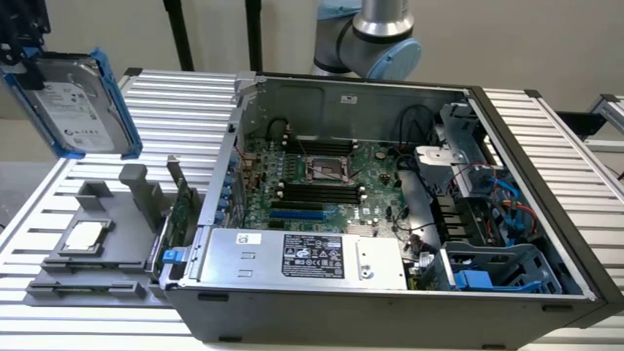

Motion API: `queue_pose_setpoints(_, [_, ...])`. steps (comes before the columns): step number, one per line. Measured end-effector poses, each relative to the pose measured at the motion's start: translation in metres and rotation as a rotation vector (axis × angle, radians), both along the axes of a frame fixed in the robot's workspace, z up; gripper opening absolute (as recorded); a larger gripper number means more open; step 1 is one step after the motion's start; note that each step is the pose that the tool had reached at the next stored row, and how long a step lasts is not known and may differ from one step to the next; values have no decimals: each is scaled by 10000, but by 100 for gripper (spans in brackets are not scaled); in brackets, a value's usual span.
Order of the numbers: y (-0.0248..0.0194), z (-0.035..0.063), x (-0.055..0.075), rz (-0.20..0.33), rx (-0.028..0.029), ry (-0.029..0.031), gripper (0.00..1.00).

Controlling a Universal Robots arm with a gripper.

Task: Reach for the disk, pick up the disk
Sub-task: 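Pick up the disk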

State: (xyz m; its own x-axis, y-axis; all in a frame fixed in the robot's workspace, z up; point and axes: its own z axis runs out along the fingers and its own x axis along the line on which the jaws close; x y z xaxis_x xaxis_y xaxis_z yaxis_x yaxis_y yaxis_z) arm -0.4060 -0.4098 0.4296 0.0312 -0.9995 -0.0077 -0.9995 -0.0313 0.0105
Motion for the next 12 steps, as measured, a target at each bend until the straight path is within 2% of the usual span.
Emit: queue_pose_setpoints(12, [-165, 467, 540, 2, 34, 2, 33])
